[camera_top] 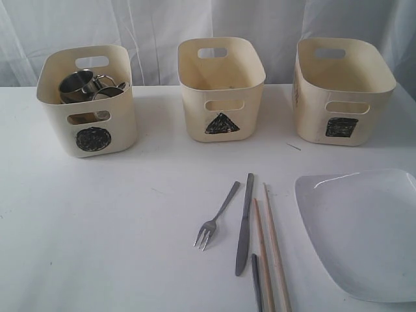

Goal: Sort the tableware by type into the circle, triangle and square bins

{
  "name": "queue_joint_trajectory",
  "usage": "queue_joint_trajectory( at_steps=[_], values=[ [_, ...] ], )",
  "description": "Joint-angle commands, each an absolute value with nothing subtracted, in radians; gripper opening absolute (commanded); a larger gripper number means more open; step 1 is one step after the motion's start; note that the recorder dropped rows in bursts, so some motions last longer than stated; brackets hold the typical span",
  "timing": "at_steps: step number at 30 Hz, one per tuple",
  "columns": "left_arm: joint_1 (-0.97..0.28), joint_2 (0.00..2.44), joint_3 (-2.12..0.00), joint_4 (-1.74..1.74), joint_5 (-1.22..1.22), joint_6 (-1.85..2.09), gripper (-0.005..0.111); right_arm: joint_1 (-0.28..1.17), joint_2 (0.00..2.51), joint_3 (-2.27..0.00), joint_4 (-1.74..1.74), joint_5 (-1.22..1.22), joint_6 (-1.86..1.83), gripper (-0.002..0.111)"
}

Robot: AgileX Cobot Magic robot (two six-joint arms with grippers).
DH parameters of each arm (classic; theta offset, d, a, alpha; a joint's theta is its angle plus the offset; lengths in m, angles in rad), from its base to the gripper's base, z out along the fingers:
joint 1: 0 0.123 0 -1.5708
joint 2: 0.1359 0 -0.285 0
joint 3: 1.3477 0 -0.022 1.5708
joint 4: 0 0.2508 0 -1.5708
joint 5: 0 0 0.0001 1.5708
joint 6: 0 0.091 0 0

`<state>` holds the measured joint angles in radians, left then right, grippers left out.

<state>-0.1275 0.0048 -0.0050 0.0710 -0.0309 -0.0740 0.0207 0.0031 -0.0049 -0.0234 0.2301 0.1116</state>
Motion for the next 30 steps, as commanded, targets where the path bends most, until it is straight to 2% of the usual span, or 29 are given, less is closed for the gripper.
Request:
queue_joint_trajectory(
  at_steps=[1, 16, 17, 20, 25, 30],
  values=[
    [-0.13, 0.0, 0.0, 0.068, -0.028, -0.07, 0.056, 0.024, 0.0, 0.0, -0.023, 0.222, 0.11, 0.0],
    [-0.13, 0.0, 0.0, 0.068, 0.05, -0.07, 0.053, 0.024, 0.0, 0.0, -0.023, 0.222, 0.11, 0.0],
    [-0.13, 0.0, 0.0, 0.068, 0.05, -0.07, 0.051, 0.024, 0.0, 0.0, -0.023, 0.222, 0.11, 0.0],
    [-0.13, 0.0, 0.0, 0.068, 0.05, -0.07, 0.034, 0.024, 0.0, 0.0, -0.023, 0.222, 0.11, 0.0],
    [-0.13, 0.0, 0.0, 0.068, 0.055, -0.07, 0.0, 0.024, 0.0, 0.0, -0.023, 0.222, 0.11, 0.0],
    [-0.13, 0.0, 0.0, 0.066, 0.084, -0.072, 0.0, 0.024, 0.0, 0.0, -0.023, 0.222, 0.11, 0.0]
  ],
)
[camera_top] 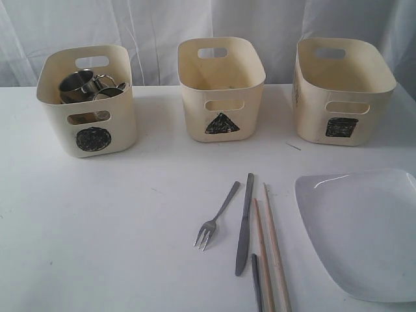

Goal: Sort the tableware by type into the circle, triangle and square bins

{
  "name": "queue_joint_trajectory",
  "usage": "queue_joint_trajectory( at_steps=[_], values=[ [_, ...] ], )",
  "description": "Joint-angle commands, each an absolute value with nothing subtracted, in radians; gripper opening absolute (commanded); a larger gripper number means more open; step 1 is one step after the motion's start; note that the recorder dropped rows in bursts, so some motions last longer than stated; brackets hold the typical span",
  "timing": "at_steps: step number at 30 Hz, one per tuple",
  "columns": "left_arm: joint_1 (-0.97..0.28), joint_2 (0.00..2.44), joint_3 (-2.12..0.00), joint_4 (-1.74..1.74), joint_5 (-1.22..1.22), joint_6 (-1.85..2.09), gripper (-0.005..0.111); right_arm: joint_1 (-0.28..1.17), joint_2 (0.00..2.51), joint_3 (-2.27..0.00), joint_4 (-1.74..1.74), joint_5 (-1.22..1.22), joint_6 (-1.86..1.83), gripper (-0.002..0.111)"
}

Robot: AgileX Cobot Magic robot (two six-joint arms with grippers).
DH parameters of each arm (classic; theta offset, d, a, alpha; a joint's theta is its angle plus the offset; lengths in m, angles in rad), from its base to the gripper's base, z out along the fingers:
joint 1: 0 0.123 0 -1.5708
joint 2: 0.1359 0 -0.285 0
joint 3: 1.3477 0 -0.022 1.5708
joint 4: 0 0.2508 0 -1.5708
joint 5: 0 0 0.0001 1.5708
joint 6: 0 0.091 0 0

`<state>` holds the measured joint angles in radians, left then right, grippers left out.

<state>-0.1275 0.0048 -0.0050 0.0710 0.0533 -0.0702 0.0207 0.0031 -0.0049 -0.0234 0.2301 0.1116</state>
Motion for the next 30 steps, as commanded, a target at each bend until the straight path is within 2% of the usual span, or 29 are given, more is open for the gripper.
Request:
queue_joint_trajectory(
  at_steps=[1, 8, 30],
  values=[
    [-0.13, 0.0, 0.0, 0.066, 0.102, -0.072, 0.0, 0.024, 0.0, 0.0, -0.023, 0.222, 0.11, 0.0],
    [-0.13, 0.0, 0.0, 0.066, 0.214, -0.07, 0.0, 0.024, 0.0, 0.0, -0.023, 0.222, 0.11, 0.0],
    [-0.13, 0.0, 0.0, 0.064, 0.211, -0.07, 0.0, 0.024, 0.0, 0.0, -0.023, 0.222, 0.11, 0.0]
  ],
)
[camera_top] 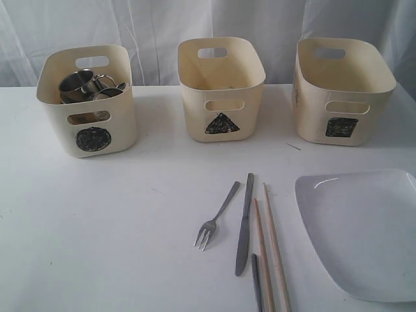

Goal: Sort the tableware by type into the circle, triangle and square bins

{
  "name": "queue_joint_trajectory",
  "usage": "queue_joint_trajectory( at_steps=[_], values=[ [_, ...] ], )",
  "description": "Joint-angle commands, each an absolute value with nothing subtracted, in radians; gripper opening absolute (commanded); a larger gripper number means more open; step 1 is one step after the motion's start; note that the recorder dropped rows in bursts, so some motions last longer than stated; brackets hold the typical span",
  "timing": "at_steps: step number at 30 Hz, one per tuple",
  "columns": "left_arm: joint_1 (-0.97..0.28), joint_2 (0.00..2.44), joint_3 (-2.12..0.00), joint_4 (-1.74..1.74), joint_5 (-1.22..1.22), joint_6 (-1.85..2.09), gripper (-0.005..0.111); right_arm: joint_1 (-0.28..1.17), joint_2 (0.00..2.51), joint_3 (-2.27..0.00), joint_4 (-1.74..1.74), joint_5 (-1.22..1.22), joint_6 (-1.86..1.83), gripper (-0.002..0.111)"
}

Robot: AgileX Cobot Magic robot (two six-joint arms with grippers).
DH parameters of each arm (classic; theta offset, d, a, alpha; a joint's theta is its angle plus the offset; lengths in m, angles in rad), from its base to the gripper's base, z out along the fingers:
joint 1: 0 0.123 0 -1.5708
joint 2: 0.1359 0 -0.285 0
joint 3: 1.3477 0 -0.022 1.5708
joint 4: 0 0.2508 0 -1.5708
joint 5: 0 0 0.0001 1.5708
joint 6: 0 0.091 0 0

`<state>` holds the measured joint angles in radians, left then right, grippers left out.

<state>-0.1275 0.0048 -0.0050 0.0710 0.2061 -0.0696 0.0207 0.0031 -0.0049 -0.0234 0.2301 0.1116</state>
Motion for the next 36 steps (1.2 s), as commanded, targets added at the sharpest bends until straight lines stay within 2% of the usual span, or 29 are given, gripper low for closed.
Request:
queue_joint_trajectory(
  at_steps=[1, 5, 10, 15, 20, 24, 30, 36],
  values=[
    [-0.13, 0.0, 0.0, 0.064, 0.211, -0.07, 0.0, 0.024, 0.0, 0.0, -0.023, 0.222, 0.11, 0.0],
    [-0.13, 0.0, 0.0, 0.064, 0.211, -0.07, 0.0, 0.024, 0.0, 0.0, -0.017, 0.127, 0.123, 0.0],
    [-0.13, 0.0, 0.0, 0.064, 0.211, -0.07, 0.0, 0.024, 0.0, 0.0, 0.138, -0.131, 0.478, 0.0],
    [-0.13, 0.0, 0.0, 0.064, 0.211, -0.07, 0.0, 0.024, 0.0, 0.0, 0.184, -0.157, 0.554, 0.0],
    [-0.13, 0.0, 0.0, 0.064, 0.211, -0.07, 0.0, 0.03, 0.0, -0.067, 0.179, 0.107, 0.534, 0.0],
    [-0.13, 0.0, 0.0, 0.064, 0.211, -0.07, 0.0, 0.066, 0.03, -0.182, 0.212, 0.336, 0.337, 0.0],
    [-0.13, 0.0, 0.0, 0.064, 0.211, -0.07, 0.0, 0.112, 0.329, -0.403, 0.448, 0.579, -0.045, 0.0],
    [-0.13, 0.0, 0.0, 0.064, 0.211, -0.07, 0.0, 0.112, 0.759, -0.695, 0.459, 0.861, -0.286, 0.0]
  ],
)
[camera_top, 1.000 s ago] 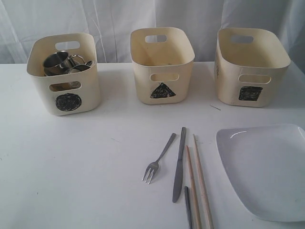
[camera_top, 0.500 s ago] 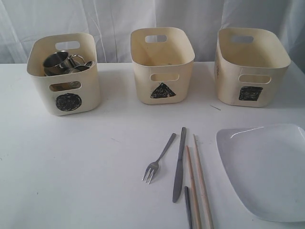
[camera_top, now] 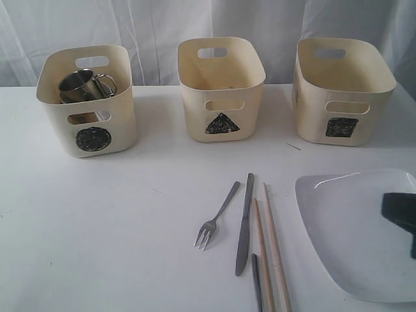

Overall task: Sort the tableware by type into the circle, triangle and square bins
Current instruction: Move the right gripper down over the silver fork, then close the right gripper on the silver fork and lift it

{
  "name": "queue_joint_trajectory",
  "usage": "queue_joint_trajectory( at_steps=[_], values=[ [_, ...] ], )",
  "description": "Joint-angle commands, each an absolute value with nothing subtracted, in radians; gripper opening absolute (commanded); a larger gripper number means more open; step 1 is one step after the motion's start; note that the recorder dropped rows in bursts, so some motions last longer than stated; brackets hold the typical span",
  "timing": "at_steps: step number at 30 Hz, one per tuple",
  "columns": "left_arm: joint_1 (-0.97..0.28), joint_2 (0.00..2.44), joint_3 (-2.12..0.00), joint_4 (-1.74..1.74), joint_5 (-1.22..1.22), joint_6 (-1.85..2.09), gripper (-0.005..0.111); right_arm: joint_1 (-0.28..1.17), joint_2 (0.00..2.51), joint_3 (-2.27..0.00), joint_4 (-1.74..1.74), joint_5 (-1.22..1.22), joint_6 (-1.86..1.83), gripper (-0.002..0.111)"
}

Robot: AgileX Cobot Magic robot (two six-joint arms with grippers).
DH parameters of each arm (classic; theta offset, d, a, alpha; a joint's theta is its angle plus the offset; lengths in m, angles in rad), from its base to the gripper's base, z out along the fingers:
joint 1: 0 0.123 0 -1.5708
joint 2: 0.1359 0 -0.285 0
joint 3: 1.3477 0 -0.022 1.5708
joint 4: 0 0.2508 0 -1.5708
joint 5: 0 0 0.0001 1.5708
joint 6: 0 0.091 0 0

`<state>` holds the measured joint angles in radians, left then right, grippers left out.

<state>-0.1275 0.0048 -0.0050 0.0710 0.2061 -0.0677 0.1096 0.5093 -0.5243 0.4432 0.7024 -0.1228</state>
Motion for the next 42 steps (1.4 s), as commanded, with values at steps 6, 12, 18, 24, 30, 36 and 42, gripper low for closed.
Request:
queue_joint_trajectory(
  at_steps=[6, 12, 18, 24, 30, 36, 42],
  values=[
    [-0.13, 0.0, 0.0, 0.064, 0.211, -0.07, 0.0, 0.133, 1.132, -1.021, 0.458, 1.057, -0.366, 0.019],
    [-0.13, 0.0, 0.0, 0.064, 0.211, -0.07, 0.0, 0.207, 1.366, -1.204, 0.448, 1.083, -0.362, 0.045],
    [-0.13, 0.0, 0.0, 0.064, 0.211, -0.07, 0.0, 0.293, 1.506, -1.236, 0.4, 1.004, -0.206, 0.045],
    [-0.13, 0.0, 0.0, 0.064, 0.211, -0.07, 0.0, 0.356, 1.611, -1.232, 0.358, 0.937, 0.011, 0.045],
    [-0.13, 0.0, 0.0, 0.064, 0.211, -0.07, 0.0, 0.436, 1.685, -1.232, 0.307, 0.785, 0.347, 0.045],
    [-0.13, 0.0, 0.0, 0.064, 0.211, -0.07, 0.0, 0.508, 1.813, -1.232, 0.038, 0.783, 0.633, 0.045],
    [-0.13, 0.0, 0.0, 0.064, 0.211, -0.07, 0.0, 0.508, 1.868, -1.232, -0.005, 0.774, 0.767, 0.045]
  ],
)
